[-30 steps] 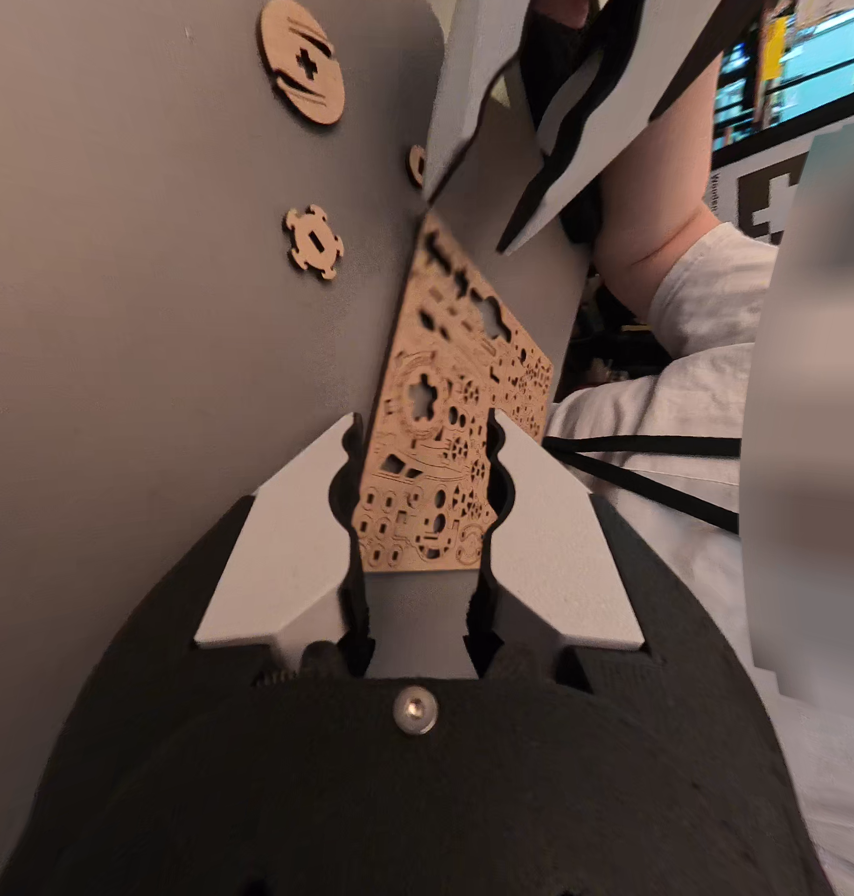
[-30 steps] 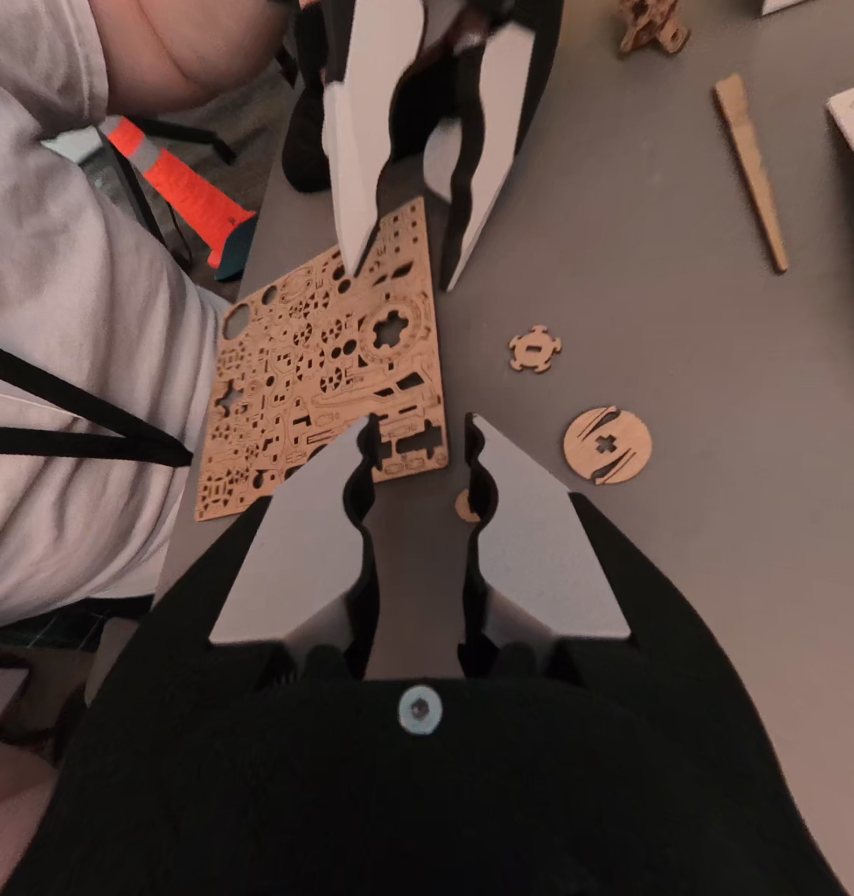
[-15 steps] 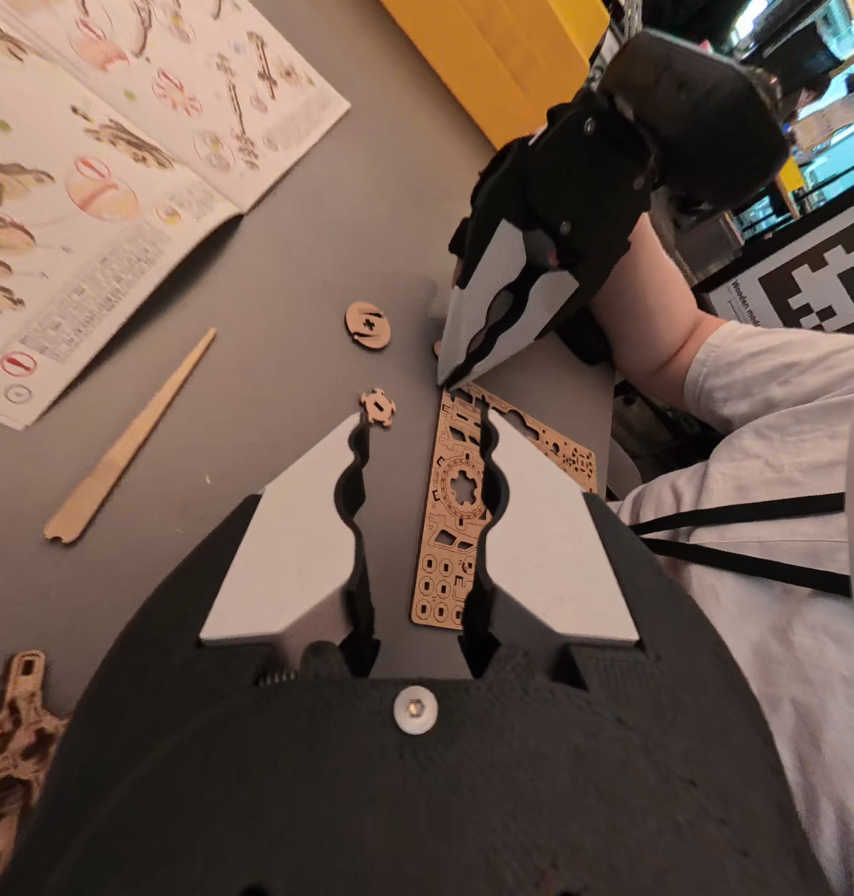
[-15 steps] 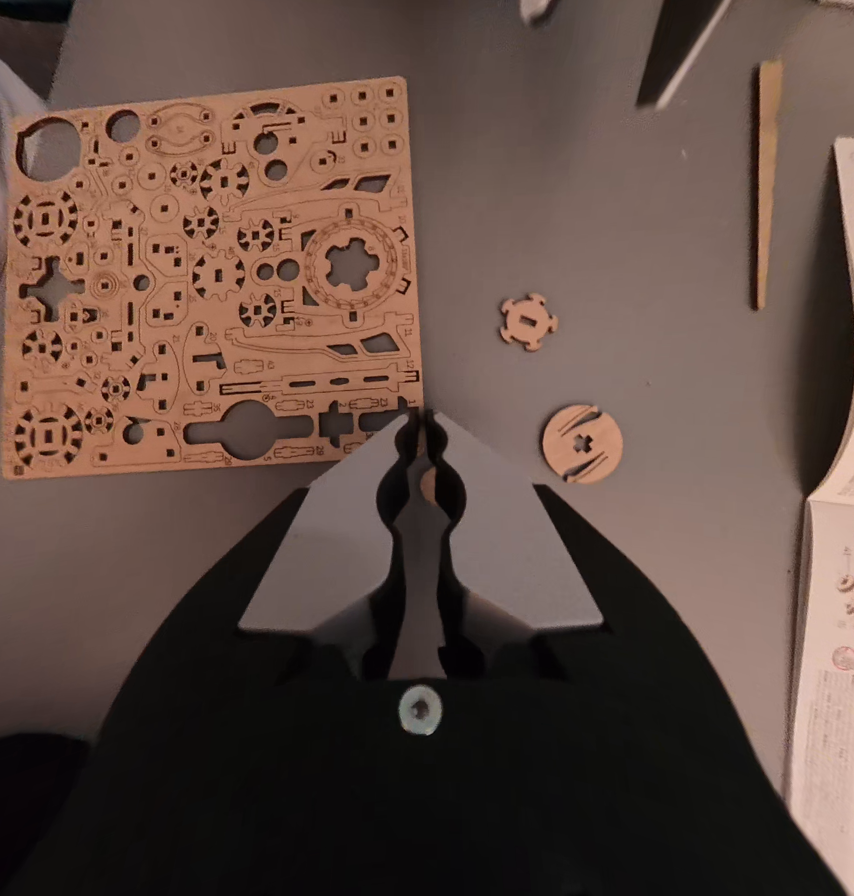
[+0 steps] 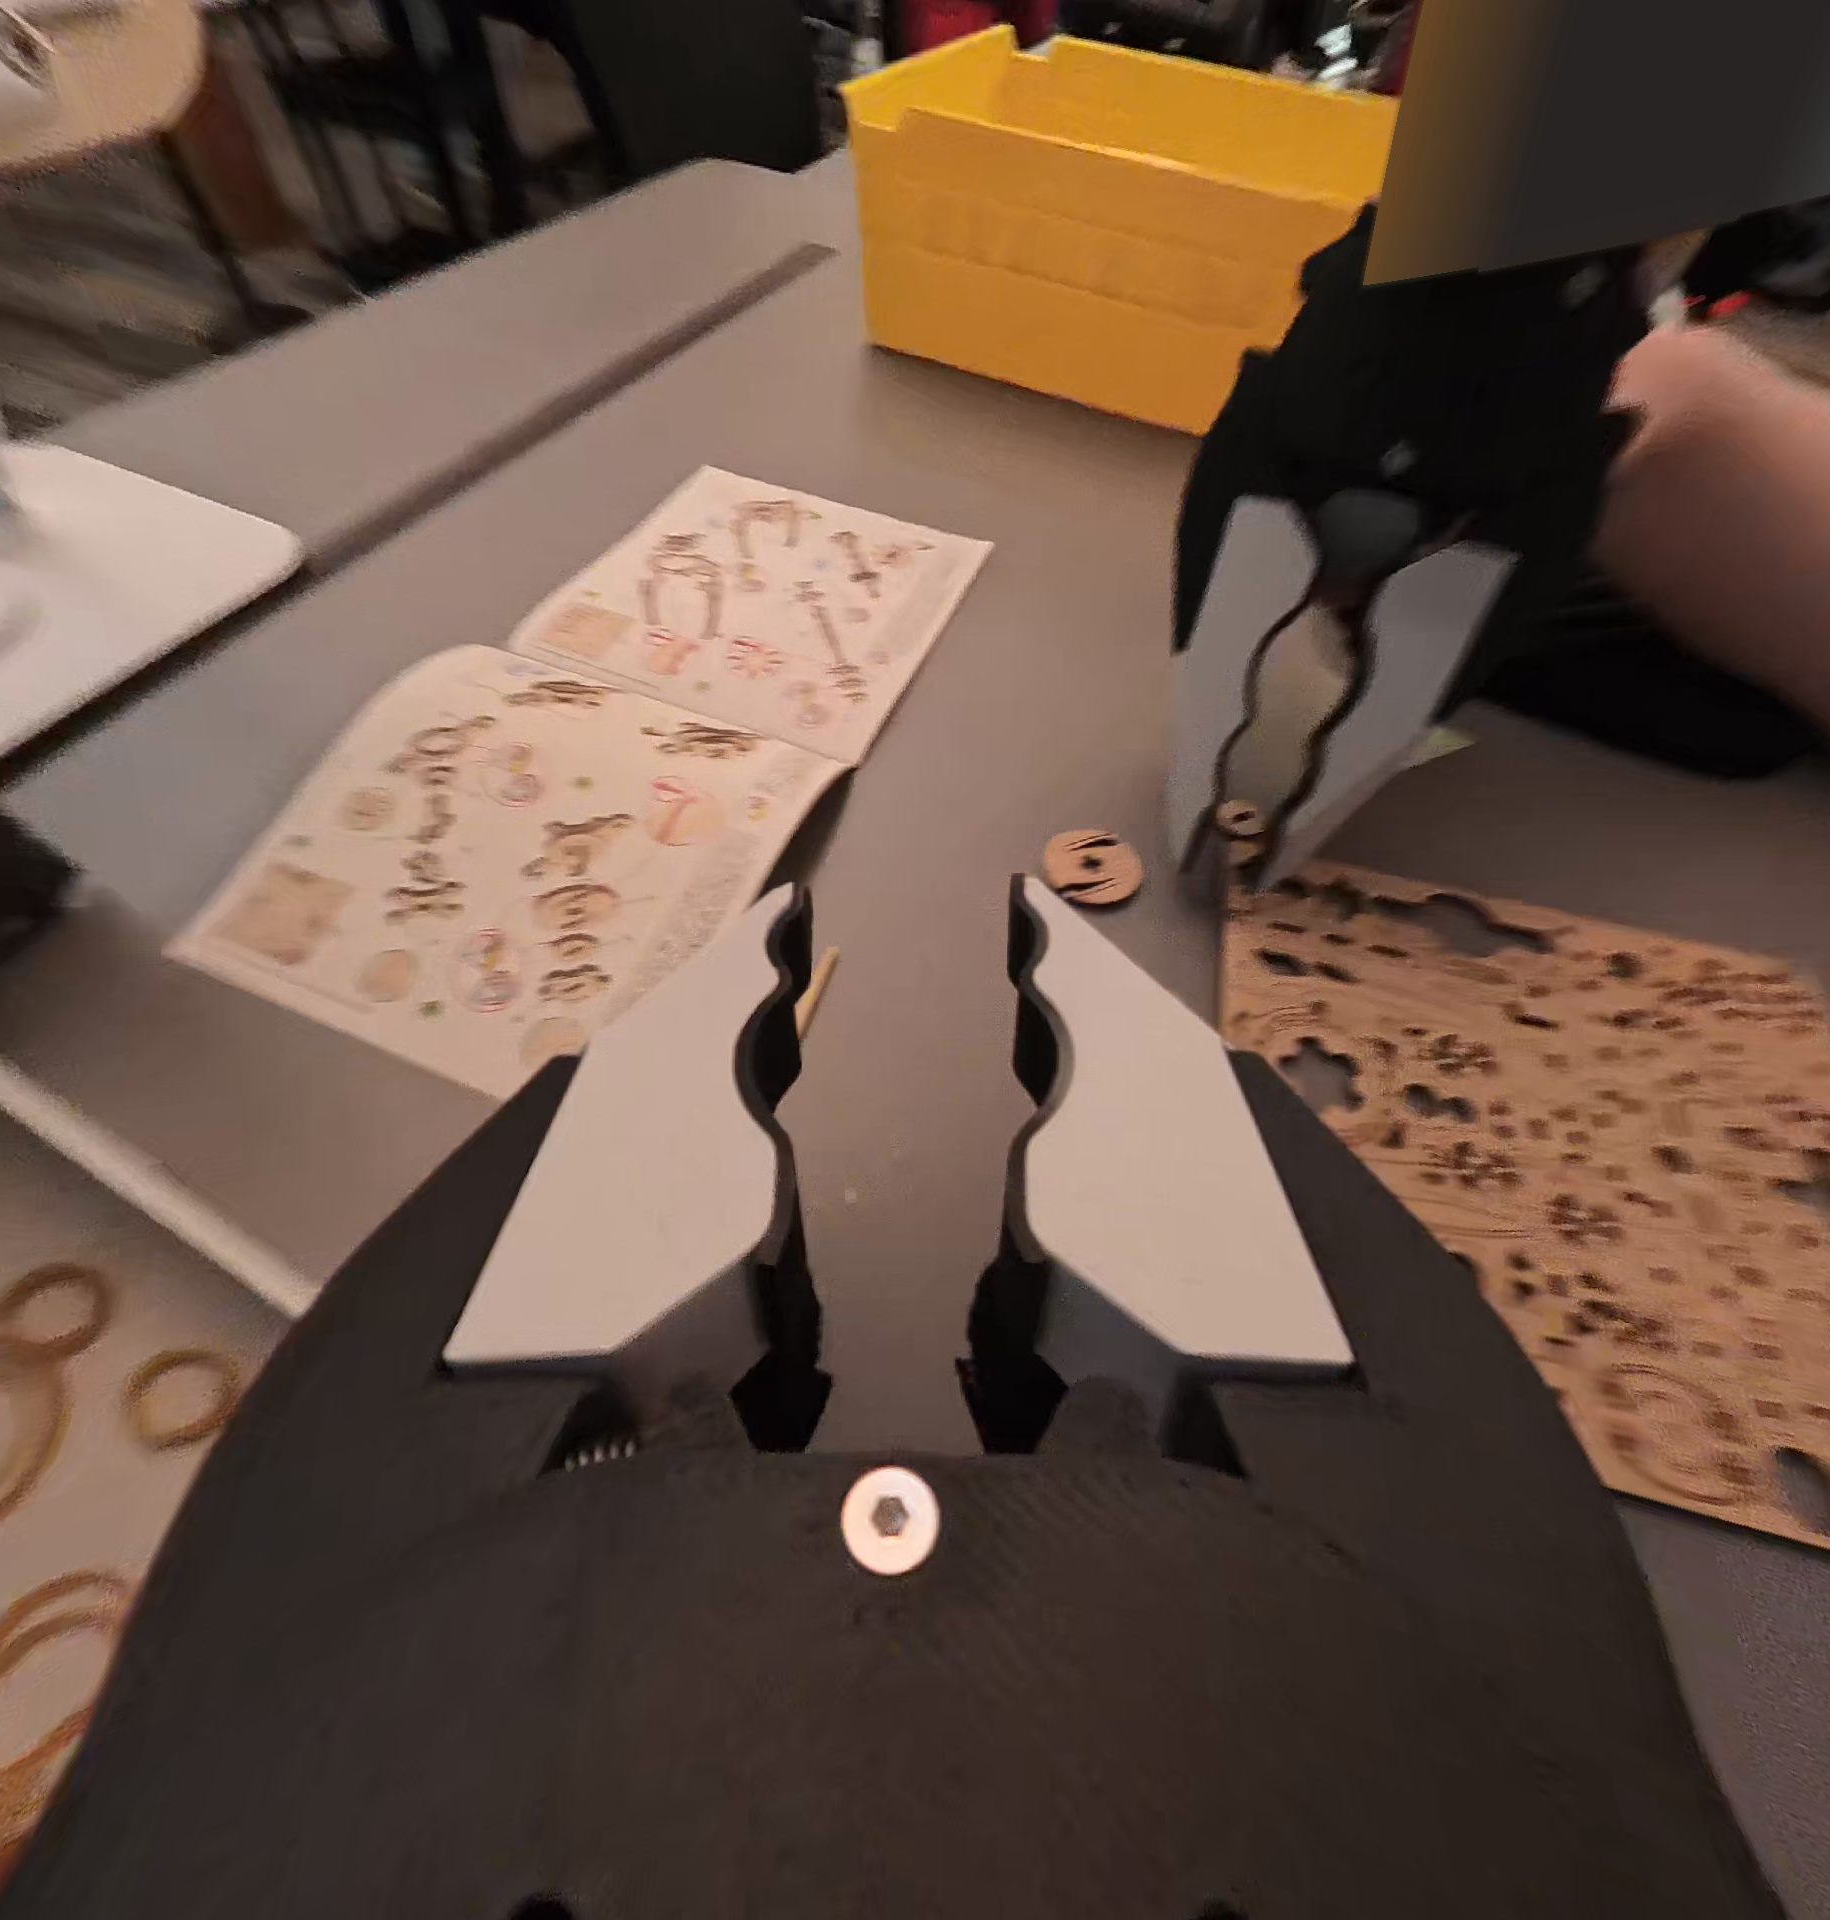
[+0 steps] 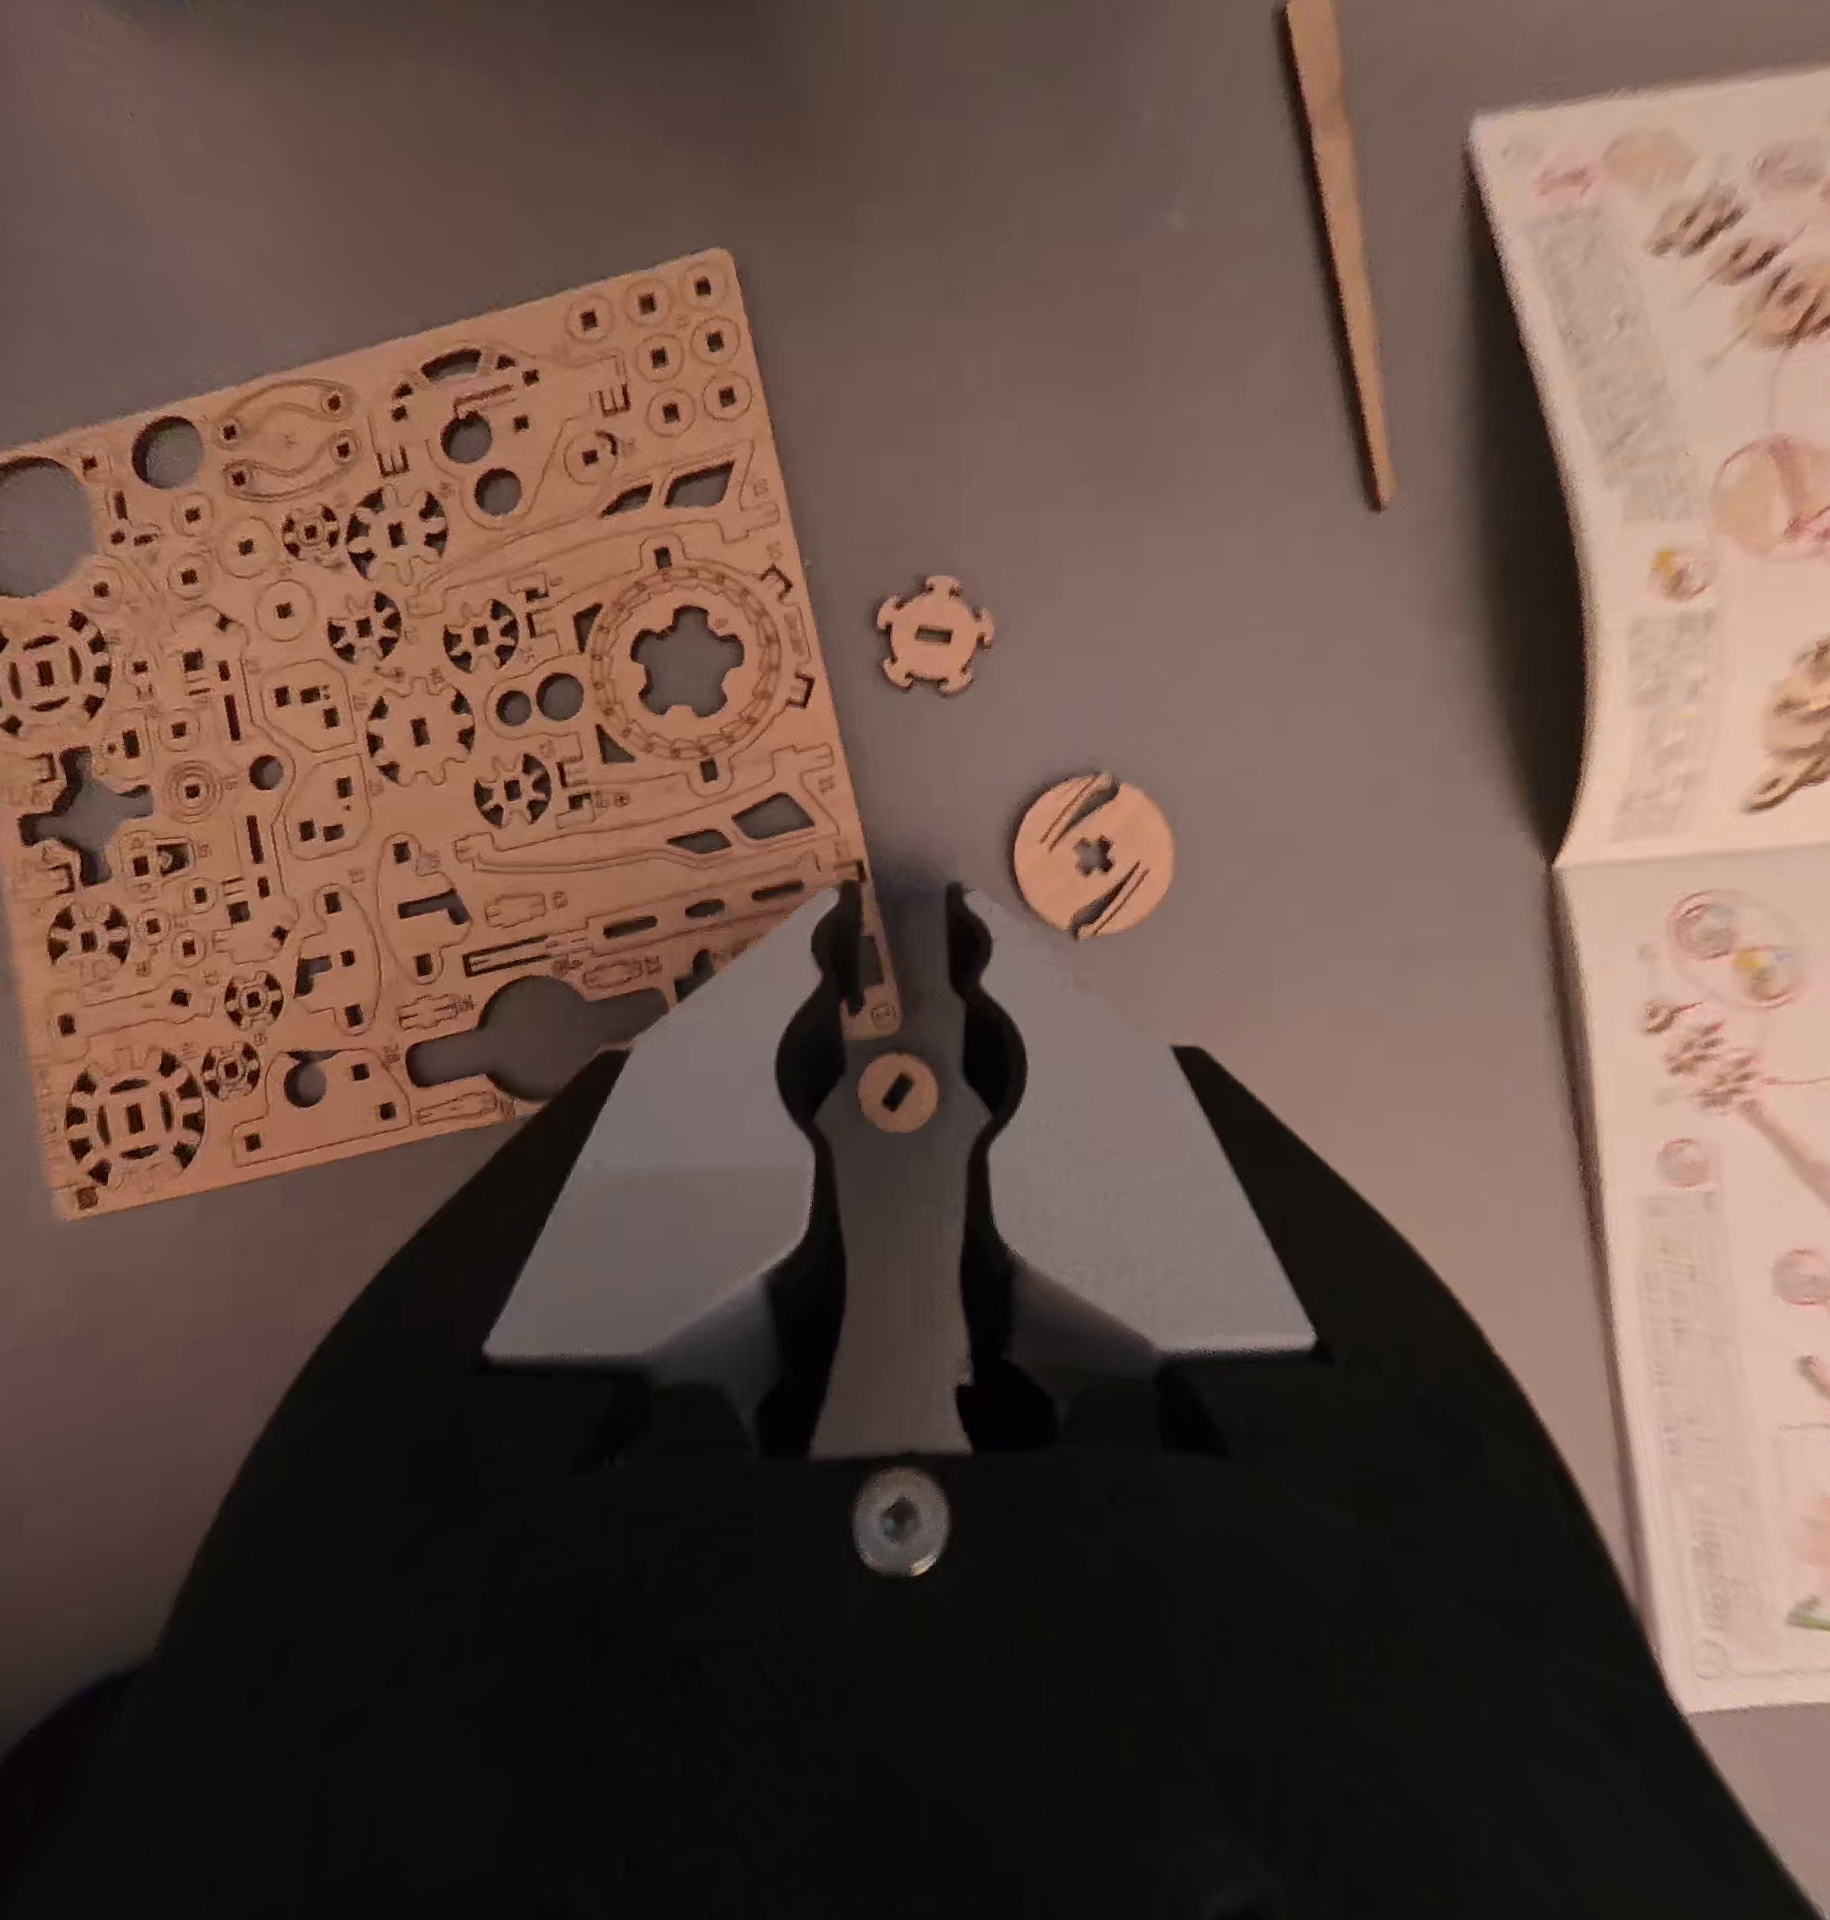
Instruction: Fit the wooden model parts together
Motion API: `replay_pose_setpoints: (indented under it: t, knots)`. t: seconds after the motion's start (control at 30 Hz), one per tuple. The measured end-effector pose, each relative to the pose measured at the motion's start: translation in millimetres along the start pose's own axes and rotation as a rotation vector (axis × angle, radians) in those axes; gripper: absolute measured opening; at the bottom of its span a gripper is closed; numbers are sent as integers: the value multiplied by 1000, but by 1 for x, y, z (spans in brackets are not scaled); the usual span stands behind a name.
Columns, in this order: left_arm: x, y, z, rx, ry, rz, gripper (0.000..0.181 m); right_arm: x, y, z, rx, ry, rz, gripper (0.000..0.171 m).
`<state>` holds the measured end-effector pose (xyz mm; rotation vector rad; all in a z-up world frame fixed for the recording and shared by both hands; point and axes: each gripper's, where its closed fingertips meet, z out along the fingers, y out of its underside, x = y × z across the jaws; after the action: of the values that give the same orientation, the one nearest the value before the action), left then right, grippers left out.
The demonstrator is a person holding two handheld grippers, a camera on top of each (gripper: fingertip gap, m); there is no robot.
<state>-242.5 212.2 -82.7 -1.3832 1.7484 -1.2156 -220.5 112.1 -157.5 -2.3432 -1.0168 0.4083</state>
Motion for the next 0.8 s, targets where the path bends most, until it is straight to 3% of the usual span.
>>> replay_pose_setpoints:
  t: [0.1, 0.17, 0.27, 0.37, 0.43, 0.47, 0.6, 0.8]
  knots:
    - [-10, 1, -3, 36, -104, 78, 37, 0, -23, -7, 83, 53, -31, 25]
    - [-11, -1, -2, 52, -113, 58, 44, 14, -40, -20, 161, 189, -61, 31]
    - [-19, 0, -4, 58, -156, 24, 52, 84, -50, -73, 286, 695, 66, 36]
    - [-32, 1, -8, 65, -215, -1, 56, 134, -9, -145, 303, 1131, 289, 25]
    - [-36, 1, -10, 78, -231, -27, 57, 153, 22, -179, 286, 1308, 389, 47]
    - [-37, 0, -11, 89, -238, -37, 57, 159, 37, -188, 274, 1357, 431, 55]
    - [-42, 2, -11, 86, -264, -55, 59, 175, 80, -207, 248, 1442, 569, 63]
    - [-48, 8, -11, 58, -293, -46, 61, 177, 92, -223, 277, 1518, 608, 67]
